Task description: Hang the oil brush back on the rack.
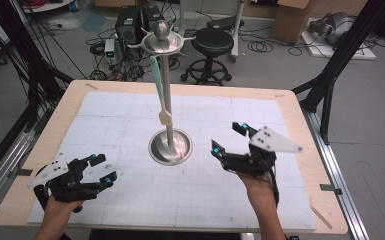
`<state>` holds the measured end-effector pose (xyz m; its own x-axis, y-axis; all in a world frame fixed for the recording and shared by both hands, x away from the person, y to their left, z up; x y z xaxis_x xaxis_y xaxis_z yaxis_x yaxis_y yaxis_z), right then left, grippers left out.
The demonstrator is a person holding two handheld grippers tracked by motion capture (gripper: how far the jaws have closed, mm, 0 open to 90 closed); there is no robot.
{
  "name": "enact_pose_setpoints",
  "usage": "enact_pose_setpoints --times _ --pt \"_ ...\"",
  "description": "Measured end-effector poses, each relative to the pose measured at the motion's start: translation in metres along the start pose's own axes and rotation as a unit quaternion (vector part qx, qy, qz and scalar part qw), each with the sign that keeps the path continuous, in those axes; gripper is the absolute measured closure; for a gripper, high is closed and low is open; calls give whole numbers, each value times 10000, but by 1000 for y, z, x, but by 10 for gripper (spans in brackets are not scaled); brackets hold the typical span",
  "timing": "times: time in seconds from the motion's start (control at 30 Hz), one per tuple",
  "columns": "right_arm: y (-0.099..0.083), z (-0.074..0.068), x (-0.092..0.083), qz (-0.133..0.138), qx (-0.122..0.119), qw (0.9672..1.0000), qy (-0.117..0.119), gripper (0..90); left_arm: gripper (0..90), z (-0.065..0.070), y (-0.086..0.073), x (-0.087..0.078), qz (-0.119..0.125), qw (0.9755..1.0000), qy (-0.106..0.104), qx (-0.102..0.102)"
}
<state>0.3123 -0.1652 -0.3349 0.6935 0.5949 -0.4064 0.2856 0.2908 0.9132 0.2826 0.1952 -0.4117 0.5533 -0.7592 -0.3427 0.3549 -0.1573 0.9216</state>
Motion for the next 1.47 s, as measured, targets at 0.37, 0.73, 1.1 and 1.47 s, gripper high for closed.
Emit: enact_pose_setpoints --times 0.37,0.73,1.1,1.47 --pt "-99 28 -51 -530 202 9957 -738 172 218 -4 0 2 40 9999 151 -20" --pt "-112 36 -69 -399 523 9939 -887 173 217 0 -5 0 35 9999 151 1" --pt "-115 32 -65 -534 440 9940 -850 173 217 0 -7 1 7 9999 153 13" --pt "-116 34 -66 -526 587 9934 -836 172 217 -1 -8 2 5 9999 152 -23"
Point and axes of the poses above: each handheld gripper's, and its own axes: x roughly forward along the jaws, y roughly out of its top, z roughly to its right, the point moved 8 cm from there along x, roughly forward along the jaws, and after that the axes turned 13 degrees about -z, right-handed, at the moved point
